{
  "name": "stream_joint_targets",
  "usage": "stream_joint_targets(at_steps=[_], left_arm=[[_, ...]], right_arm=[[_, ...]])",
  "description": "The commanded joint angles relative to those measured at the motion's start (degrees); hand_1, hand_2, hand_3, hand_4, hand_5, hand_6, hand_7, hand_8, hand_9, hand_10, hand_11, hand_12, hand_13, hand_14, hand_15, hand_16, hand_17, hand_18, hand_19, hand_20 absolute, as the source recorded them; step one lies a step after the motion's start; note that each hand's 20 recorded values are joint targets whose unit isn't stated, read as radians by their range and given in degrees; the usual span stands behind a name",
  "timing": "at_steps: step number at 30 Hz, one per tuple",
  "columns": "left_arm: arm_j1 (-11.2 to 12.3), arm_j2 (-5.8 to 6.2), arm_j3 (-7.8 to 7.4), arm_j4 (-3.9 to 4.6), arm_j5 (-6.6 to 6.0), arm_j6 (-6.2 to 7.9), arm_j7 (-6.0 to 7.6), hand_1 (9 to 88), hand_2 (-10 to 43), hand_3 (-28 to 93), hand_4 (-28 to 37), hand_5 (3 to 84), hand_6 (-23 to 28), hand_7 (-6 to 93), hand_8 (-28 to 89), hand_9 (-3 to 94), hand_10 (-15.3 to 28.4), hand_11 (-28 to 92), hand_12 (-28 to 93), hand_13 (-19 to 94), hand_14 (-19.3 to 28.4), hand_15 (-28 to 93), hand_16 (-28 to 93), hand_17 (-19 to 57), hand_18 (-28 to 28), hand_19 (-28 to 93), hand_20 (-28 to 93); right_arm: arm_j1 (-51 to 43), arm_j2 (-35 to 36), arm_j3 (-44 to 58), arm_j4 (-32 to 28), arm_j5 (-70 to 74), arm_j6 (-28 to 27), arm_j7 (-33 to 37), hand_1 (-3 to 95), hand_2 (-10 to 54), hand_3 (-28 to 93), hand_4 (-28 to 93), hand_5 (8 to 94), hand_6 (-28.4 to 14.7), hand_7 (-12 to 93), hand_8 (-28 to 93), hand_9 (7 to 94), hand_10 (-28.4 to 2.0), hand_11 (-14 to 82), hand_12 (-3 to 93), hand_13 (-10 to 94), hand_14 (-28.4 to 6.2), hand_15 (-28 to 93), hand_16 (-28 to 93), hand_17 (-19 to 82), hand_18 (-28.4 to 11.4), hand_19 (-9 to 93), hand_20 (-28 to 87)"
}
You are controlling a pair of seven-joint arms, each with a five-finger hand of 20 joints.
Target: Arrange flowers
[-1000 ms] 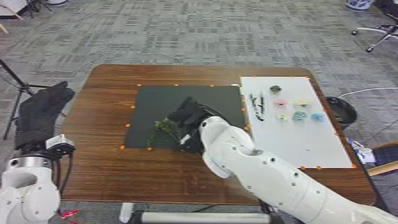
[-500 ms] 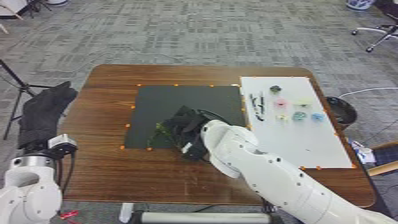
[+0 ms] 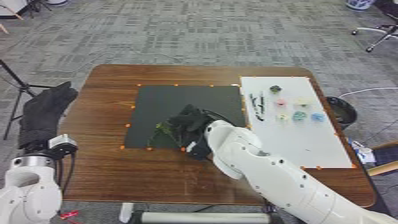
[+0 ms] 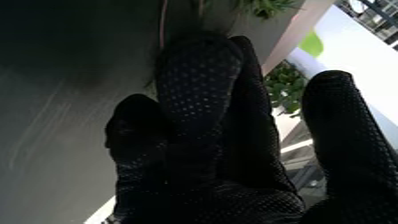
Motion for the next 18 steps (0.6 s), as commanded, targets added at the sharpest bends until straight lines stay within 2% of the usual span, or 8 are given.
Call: stream_joint_targets(at_steps=[1, 7, 13, 18], left_arm=[[0.0, -0.3, 0.19, 0.01, 0.25, -0.56, 0.08, 24.7, 4.0, 70, -28.2, 53.8, -0.8, 15.7, -9, 48.5, 14.2, 20, 11, 35, 17.2, 19, 2, 2.8, 12.7, 11, 17], [0.4, -0.5, -0.08, -0.2, 0.22, -0.38, 0.2, 24.7, 3.9, 70, -28.3, 53.8, -1.0, 15.8, -9, 48.6, 14.2, 20, 11, 35, 17.3, 20, 2, 2.8, 12.7, 11, 16], [0.2, -0.47, 0.09, -0.04, 0.25, -0.52, -0.04, 24.8, 4.0, 70, -28.2, 53.9, -1.1, 15.8, -9, 48.7, 14.2, 20, 11, 35, 17.3, 20, 2, 2.8, 12.6, 11, 16], [0.0, -0.5, 0.41, -0.03, 0.28, -0.58, 0.12, 24.9, 4.0, 70, -28.2, 53.9, -1.1, 15.8, -9, 48.6, 14.2, 20, 11, 35, 17.2, 20, 2, 2.8, 12.6, 11, 17]], right_arm=[[1.9, 0.5, 0.6, 0.1, -0.5, 2.6, -0.6, 30.6, 9.8, 55, -10, 64.4, -2.8, 20, -7, 70.6, -14.1, 9.4, 11.2, 92, -5.5, 46, 31, 58, -15.1, 93, 40], [2.2, 1.2, 1.6, -1.5, 1.4, 6.6, -2.4, 30.4, 9.6, 55, -10, 65.5, -2.7, 20, -7, 71.4, -14.1, 9.6, 11.3, 92, -5.4, 46, 31, 59, -15.1, 93, 40], [2.2, 1.9, 0.6, -4.4, 4.8, 14.5, -5.7, 30.3, 9.6, 55, -10, 66.1, -2.6, 20, -7, 72.7, -14.2, 10.2, 11.6, 92, -5.3, 46, 32, 59, -15.0, 93, 41], [0.0, 3.3, 0.9, -7.9, 8.6, 10.9, -7.6, 30.0, 9.7, 56, -10, 65.3, -2.7, 20, -7, 71.3, -14.3, 9.6, 11.6, 91, -5.2, 46, 32, 58, -14.9, 93, 41]])
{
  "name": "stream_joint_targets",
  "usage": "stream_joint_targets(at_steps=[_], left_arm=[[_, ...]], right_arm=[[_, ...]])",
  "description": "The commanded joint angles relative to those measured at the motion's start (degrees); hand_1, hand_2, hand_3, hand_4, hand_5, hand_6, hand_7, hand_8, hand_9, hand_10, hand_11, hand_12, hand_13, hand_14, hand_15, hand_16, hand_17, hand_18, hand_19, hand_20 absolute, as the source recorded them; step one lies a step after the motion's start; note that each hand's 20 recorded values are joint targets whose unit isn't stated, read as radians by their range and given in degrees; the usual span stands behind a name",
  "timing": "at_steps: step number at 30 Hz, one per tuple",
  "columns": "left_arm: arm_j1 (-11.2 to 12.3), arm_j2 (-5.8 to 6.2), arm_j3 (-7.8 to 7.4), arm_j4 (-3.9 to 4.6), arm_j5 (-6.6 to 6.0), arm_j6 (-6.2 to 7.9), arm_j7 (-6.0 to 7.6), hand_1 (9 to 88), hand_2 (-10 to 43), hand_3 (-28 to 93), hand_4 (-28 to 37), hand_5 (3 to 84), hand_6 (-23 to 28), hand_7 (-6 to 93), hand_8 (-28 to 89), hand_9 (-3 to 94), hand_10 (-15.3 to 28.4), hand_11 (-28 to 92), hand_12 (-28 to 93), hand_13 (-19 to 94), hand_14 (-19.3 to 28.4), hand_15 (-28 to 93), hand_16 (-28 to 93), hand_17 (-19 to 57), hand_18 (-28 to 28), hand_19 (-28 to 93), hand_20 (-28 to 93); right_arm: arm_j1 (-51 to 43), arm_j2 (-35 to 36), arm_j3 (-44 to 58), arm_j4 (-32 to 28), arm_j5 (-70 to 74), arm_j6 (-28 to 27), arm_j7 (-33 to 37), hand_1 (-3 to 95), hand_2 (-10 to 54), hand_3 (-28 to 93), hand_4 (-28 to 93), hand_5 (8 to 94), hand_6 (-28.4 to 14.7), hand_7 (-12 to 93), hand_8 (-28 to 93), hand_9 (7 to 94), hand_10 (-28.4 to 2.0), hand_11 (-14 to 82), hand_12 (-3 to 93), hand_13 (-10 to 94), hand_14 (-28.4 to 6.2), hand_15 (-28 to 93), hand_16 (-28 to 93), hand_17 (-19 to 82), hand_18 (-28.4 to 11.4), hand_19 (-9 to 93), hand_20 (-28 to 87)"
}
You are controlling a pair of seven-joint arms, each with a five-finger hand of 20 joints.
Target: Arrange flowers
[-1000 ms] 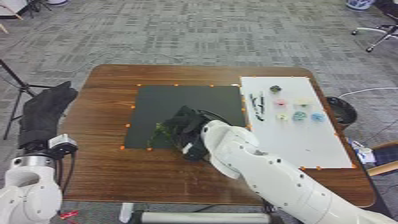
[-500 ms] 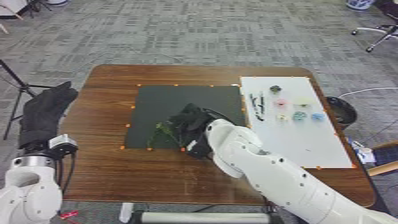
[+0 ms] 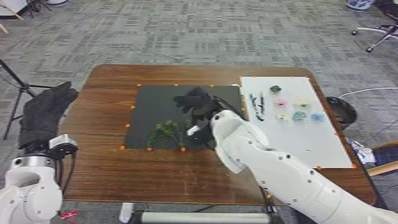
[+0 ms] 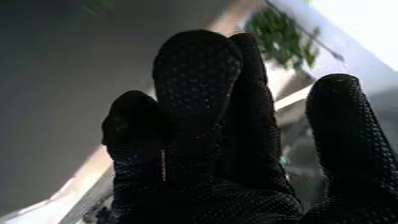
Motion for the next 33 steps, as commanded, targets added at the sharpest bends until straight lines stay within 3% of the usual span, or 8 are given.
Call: stream_joint_targets(at_steps=[1, 4, 7, 10, 16, 23, 29, 33], left_arm=[[-0.2, -0.48, 0.44, 0.03, 0.29, -0.65, 0.14, 24.8, 4.0, 70, -28.2, 53.9, -1.1, 15.8, -9, 48.6, 14.2, 20, 11, 35, 17.2, 20, 2, 2.8, 12.6, 11, 17], [-0.6, -0.58, 0.55, 0.02, 0.43, -0.77, 0.45, 24.9, 4.0, 70, -28.2, 53.9, -1.2, 15.9, -9, 48.6, 14.2, 20, 11, 35, 17.2, 20, 2, 2.8, 12.6, 11, 17], [0.2, -0.48, -0.22, -0.55, 0.64, -0.54, 0.62, 25.0, 4.1, 70, -28.2, 54.0, -1.1, 15.9, -9, 48.6, 14.2, 20, 11, 35, 17.3, 20, 2, 2.8, 12.6, 11, 17], [1.2, -0.88, -1.13, -1.05, 0.55, -0.28, 0.59, 24.9, 4.1, 70, -28.2, 54.0, -1.1, 15.9, -9, 48.7, 14.1, 20, 11, 35, 17.3, 20, 2, 2.8, 12.6, 11, 17], [1.1, -0.81, -1.07, -1.11, 0.68, -0.18, 0.64, 25.0, 3.7, 71, -28.0, 54.0, -1.0, 15.9, -9, 48.7, 14.2, 20, 11, 35, 17.2, 20, 2, 2.8, 12.6, 11, 16], [1.6, -0.8, -1.34, -1.31, 0.9, -0.25, 0.33, 25.6, 3.4, 71, -27.5, 54.1, -1.0, 15.8, -9, 48.7, 14.2, 20, 11, 35, 17.4, 20, 2, 2.9, 12.6, 11, 16], [1.1, -0.59, -0.7, -1.14, 1.26, -0.61, 0.29, 25.8, 3.0, 71, -27.3, 54.1, -0.9, 15.8, -9, 48.7, 14.2, 20, 11, 35, 17.3, 20, 2, 2.9, 12.5, 11, 16], [0.8, -0.32, -0.34, -1.03, 2.13, -1.2, 0.06, 26.0, 2.9, 71, -27.2, 54.1, -1.0, 15.9, -9, 48.7, 14.2, 20, 11, 35, 17.3, 20, 2, 2.9, 12.5, 11, 16]], right_arm=[[-2.2, 2.0, 1.1, -6.2, 4.7, -3.1, -3.5, 29.9, 9.7, 56, -10, 65.0, -2.8, 20, -7, 70.6, -14.4, 9.4, 11.5, 91, -5.4, 46, 32, 58, -14.8, 93, 40], [-6.0, 5.6, 4.4, -10.5, 5.8, -2.0, -5.0, 29.8, 9.7, 56, -10, 64.1, -3.1, 19, -7, 68.0, -14.2, 9.0, 11.8, 89, -6.6, 46, 32, 55, -15.7, 92, 40], [-10.4, 9.7, 10.3, -15.2, 2.8, -0.7, -6.3, 31.0, 7.2, 58, -10, 63.1, -3.5, 18, -7, 66.3, -14.6, 9.1, 12.4, 86, -7.4, 46, 31, 53, -16.6, 91, 40], [-14.5, 13.5, 17.3, -18.4, -2.7, -0.1, -7.6, 33.1, 0.7, 60, -10, 61.4, -3.7, 17, -6, 65.2, -15.4, 9.2, 13.7, 83, -8.2, 46, 31, 50, -17.3, 90, 41], [-23.9, 19.1, 31.3, -21.9, -14.5, -1.2, -7.5, 32.6, -9.1, 62, -11, 57.9, -3.8, 13, -4, 63.4, -16.1, 8.8, 15.3, 80, -8.6, 50, 31, 49, -17.5, 89, 46], [-26.2, 20.5, 32.0, -19.1, -25.1, -1.1, -5.1, 34.7, -9.5, 62, -12, 57.6, -3.6, 14, -4, 63.9, -15.7, 10.9, 17.3, 80, -8.1, 53, 31, 49, -17.4, 90, 47], [-18.9, 18.1, 24.7, -12.5, -28.5, -4.1, -1.5, 37.1, -9.5, 61, -12, 61.2, -3.3, 18, -4, 72.3, -14.6, 20.3, 21.2, 84, -6.2, 55, 31, 54, -16.3, 93, 47], [-12.7, 16.5, 20.4, -7.0, -29.8, -6.7, -0.6, 36.9, -9.5, 60, -13, 62.6, -1.9, 19, -4, 73.8, -14.5, 21.6, 22.1, 85, -6.1, 56, 31, 55, -16.3, 93, 47]])
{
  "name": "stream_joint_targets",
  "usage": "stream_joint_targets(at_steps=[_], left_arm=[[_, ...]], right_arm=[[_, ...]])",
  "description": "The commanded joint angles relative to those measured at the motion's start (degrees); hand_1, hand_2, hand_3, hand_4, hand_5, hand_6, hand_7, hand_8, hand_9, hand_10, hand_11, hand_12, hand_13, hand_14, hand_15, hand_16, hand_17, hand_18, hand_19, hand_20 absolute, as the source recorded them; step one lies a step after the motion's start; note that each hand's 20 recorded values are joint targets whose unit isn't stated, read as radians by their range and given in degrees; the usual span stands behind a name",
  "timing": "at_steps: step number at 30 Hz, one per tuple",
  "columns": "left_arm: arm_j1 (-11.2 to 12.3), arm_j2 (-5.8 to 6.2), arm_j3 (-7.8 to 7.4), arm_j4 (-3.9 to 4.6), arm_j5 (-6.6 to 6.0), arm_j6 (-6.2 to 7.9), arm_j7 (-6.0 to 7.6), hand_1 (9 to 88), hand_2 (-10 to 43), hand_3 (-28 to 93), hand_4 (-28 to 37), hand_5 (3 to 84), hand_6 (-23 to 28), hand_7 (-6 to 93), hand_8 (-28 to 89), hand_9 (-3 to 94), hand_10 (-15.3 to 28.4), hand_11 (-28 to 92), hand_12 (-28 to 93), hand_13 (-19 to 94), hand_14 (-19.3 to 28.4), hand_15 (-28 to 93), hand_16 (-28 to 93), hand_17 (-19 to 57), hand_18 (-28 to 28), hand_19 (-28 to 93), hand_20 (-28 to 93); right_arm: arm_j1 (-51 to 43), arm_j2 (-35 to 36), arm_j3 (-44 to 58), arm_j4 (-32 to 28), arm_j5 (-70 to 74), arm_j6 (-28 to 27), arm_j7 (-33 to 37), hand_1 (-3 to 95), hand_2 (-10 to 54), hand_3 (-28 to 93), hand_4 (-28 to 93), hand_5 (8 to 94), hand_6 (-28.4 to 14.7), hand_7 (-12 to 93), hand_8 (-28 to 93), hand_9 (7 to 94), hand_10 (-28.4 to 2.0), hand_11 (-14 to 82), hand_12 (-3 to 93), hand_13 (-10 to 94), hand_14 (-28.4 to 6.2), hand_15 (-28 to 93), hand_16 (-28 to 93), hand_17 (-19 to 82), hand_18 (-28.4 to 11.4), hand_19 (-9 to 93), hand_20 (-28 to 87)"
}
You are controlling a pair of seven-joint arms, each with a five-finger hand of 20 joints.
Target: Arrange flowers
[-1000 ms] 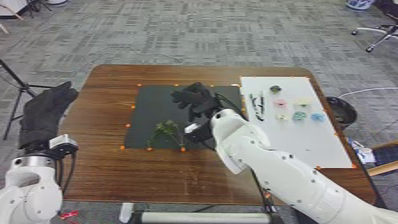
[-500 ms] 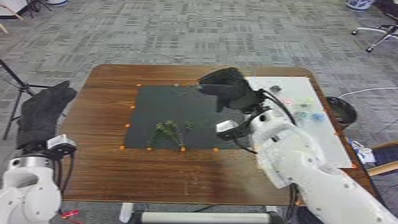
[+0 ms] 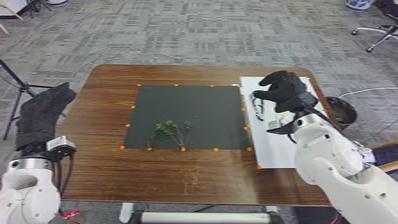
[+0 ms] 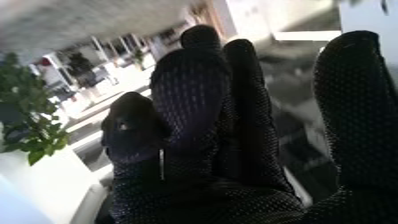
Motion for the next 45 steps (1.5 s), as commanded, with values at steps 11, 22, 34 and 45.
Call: stream_joint_targets(at_steps=[11, 22, 34, 45], left_arm=[[-0.8, 0.13, 1.15, -0.04, 1.61, -1.28, -0.39, 26.3, 2.9, 70, -27.1, 54.1, -1.1, 15.9, -9, 48.7, 14.2, 20, 11, 35, 17.2, 20, 2, 2.8, 12.6, 11, 17], [-0.9, -0.22, 0.94, -0.19, 1.65, -1.25, 0.06, 26.3, 2.9, 70, -27.0, 54.2, -1.3, 16.1, -9, 48.7, 14.2, 20, 11, 35, 17.2, 20, 2, 2.8, 12.6, 11, 16], [-0.4, -0.83, 0.56, -0.45, 1.66, -1.39, -0.09, 26.6, 2.8, 70, -26.9, 54.4, -1.6, 16.4, -9, 48.6, 14.2, 20, 11, 35, 17.3, 20, 2, 2.9, 12.6, 11, 17], [-0.6, -0.9, 0.71, -0.36, 1.62, -1.71, -0.04, 26.7, 2.8, 70, -26.9, 54.3, -1.4, 16.2, -9, 48.7, 14.2, 20, 11, 35, 17.2, 20, 2, 2.8, 12.6, 11, 17]], right_arm=[[16.3, -6.7, -8.8, 17.0, -7.1, -11.4, 2.6, 35.4, -9.5, 60, -13, 60.7, -1.4, 19, -4, 68.6, -15.9, 18.3, 21.9, 85, -5.8, 56, 32, 55, -16.1, 93, 48], [18.4, -7.1, -9.6, 20.6, -8.8, -18.6, 3.9, 35.0, -9.5, 61, -13, 57.4, -1.3, 18, -4, 63.4, -16.7, 15.9, 22.1, 84, -6.1, 57, 32, 55, -16.2, 93, 48], [15.4, -8.5, -8.9, 20.9, -6.9, -22.4, 4.8, 34.3, -9.5, 59, -12, 57.1, -2.0, 17, -3, 62.4, -17.2, 14.9, 21.9, 84, -6.1, 57, 31, 55, -15.8, 93, 48], [14.5, -8.9, -10.0, 20.8, -6.4, -22.9, 5.6, 38.0, -9.5, 60, -12, 55.3, -7.5, 16, -1, 65.0, -16.9, 16.4, 21.5, 84, -5.5, 57, 31, 56, -15.2, 93, 47]])
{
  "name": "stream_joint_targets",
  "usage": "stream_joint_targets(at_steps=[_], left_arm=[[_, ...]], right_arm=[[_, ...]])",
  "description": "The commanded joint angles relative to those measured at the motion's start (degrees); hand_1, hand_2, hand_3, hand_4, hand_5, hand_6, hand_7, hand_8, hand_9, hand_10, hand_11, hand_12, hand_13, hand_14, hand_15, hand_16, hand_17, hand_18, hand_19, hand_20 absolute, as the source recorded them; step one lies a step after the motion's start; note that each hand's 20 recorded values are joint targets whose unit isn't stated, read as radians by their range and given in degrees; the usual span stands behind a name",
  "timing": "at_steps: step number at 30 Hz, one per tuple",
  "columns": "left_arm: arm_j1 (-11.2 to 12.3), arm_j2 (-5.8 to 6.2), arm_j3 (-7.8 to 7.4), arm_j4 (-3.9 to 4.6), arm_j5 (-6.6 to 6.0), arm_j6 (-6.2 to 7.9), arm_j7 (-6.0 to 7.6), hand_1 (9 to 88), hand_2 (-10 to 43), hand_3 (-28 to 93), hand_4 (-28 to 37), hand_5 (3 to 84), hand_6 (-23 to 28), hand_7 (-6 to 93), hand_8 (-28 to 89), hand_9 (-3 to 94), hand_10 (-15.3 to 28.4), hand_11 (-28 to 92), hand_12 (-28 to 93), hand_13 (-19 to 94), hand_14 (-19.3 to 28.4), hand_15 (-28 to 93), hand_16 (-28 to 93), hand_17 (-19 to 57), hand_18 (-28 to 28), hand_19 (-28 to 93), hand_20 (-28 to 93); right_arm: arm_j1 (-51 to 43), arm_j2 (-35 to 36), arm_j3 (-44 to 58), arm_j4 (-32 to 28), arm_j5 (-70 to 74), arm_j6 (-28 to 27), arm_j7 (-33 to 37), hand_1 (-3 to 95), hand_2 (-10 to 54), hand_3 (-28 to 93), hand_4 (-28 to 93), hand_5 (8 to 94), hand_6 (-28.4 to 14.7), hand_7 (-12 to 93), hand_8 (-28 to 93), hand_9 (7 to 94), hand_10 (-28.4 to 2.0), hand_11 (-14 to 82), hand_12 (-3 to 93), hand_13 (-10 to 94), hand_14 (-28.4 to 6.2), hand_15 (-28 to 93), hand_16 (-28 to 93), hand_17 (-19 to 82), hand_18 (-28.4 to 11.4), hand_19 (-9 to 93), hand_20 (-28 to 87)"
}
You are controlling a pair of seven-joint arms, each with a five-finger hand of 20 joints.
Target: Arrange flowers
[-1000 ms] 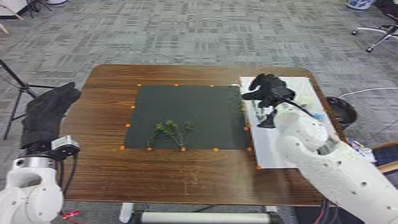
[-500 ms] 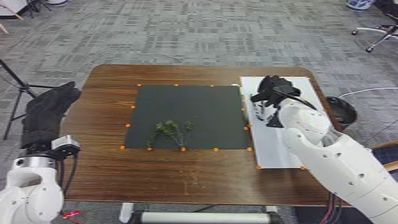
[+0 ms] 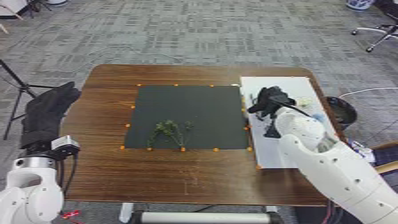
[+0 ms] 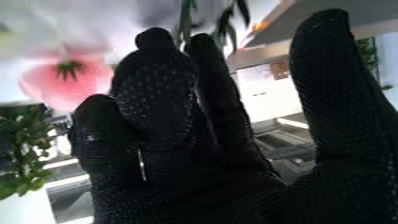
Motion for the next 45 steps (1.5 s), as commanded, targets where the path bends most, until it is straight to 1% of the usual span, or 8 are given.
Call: stream_joint_targets(at_steps=[1, 4, 7, 10, 16, 30, 38, 45], left_arm=[[0.1, -0.68, -0.26, -0.42, 0.3, -0.82, -0.01, 26.7, 2.8, 70, -26.9, 54.4, -1.4, 16.2, -9, 48.7, 14.2, 20, 11, 35, 17.2, 20, 2, 2.8, 12.6, 11, 17], [-0.1, -0.66, -0.06, -0.32, 0.28, -0.87, -0.17, 26.7, 2.8, 70, -26.9, 54.4, -1.3, 16.1, -9, 48.6, 14.2, 20, 11, 35, 17.3, 20, 2, 2.9, 12.6, 11, 16], [0.0, -0.68, -0.1, -0.36, 0.28, -0.81, -0.22, 26.8, 2.9, 70, -26.9, 54.4, -1.3, 16.0, -9, 48.6, 14.2, 20, 11, 35, 17.3, 20, 2, 2.9, 12.6, 11, 16], [0.0, -0.76, -0.1, -0.44, 0.29, -0.66, -0.38, 26.9, 3.0, 70, -26.9, 54.4, -1.2, 16.0, -9, 48.7, 14.2, 20, 11, 35, 17.2, 20, 2, 2.9, 12.6, 11, 16], [0.0, -0.6, 0.09, -0.52, 0.28, -0.15, -0.75, 27.0, 3.2, 70, -26.8, 54.4, -1.2, 16.0, -9, 48.7, 14.2, 20, 11, 35, 17.3, 20, 2, 2.8, 12.6, 11, 16], [-0.3, 0.44, 0.18, -0.43, 0.25, -0.79, -1.21, 27.0, 3.3, 69, -26.7, 54.4, -1.2, 16.0, -9, 48.6, 14.3, 20, 11, 35, 17.3, 20, 2, 2.8, 12.6, 11, 16], [0.0, 0.42, -0.09, -0.51, 0.31, -0.79, -1.24, 27.0, 3.1, 70, -26.8, 54.4, -1.2, 16.0, -9, 48.6, 14.2, 20, 11, 35, 17.4, 20, 2, 2.8, 12.6, 11, 16], [-0.4, 0.45, -0.17, -0.37, 0.41, -1.09, -0.87, 27.0, 3.1, 70, -26.8, 54.4, -1.2, 16.1, -9, 48.5, 14.3, 20, 11, 36, 17.3, 20, 2, 2.8, 12.7, 11, 16]], right_arm=[[-0.4, -0.8, -1.3, 0.2, 0.7, 0.1, 1.9, 39.7, -9.5, 61, -13, 54.8, -7.5, 17, -1, 65.3, -16.6, 17.3, 21.8, 84, -5.3, 57, 31, 56, -14.9, 93, 46], [-0.6, -1.0, -1.8, 0.7, 0.5, 2.3, 2.5, 48.4, -9.5, 63, -15, 53.6, -6.9, 26, -3, 67.2, -15.8, 21.2, 23.3, 85, -4.3, 57, 31, 57, -13.8, 93, 46], [-0.8, -0.9, -1.9, 0.9, 0.7, 3.4, 2.0, 60.8, -9.5, 55, -13, 53.4, -4.9, 35, 19, 75.4, -12.7, 12.2, 39.4, 86, -3.2, 57, 32, 59, -12.3, 92, 46], [-1.4, -0.8, -1.7, 0.8, 1.3, 3.1, 2.0, 65.1, -9.5, 53, -13, 57.0, -3.6, 38, 23, 81.9, -10.9, 12.4, 43.7, 87, -2.9, 56, 32, 60, -11.2, 91, 46], [-2.2, -1.1, -0.6, 1.0, 4.8, 2.6, 2.0, 66.8, -9.5, 53, -11, 64.2, -2.8, 37, 24, 88.1, -9.7, 10.9, 43.4, 91, -2.6, 51, 34, 62, -10.4, 90, 45], [1.9, 3.5, 2.2, -8.0, 14.2, 15.1, 0.6, 66.1, -9.5, 56, -10, 68.0, -3.8, 38, 20, 91.5, -10.0, 10.9, 43.2, 94, -1.4, 48, 34, 65, -9.0, 88, 45], [1.1, 4.6, 1.1, -15.5, 17.7, 16.1, -1.1, 65.9, -9.5, 56, -10, 68.2, -4.2, 39, 20, 91.7, -10.1, 11.0, 43.3, 94, -1.1, 48, 35, 66, -9.0, 88, 46], [3.0, 4.4, -6.2, -17.9, 15.9, 14.2, -4.8, 66.0, -9.5, 56, -10, 68.2, -4.2, 39, 20, 91.6, -10.2, 11.0, 43.4, 94, -1.2, 48, 35, 66, -8.8, 88, 46]])
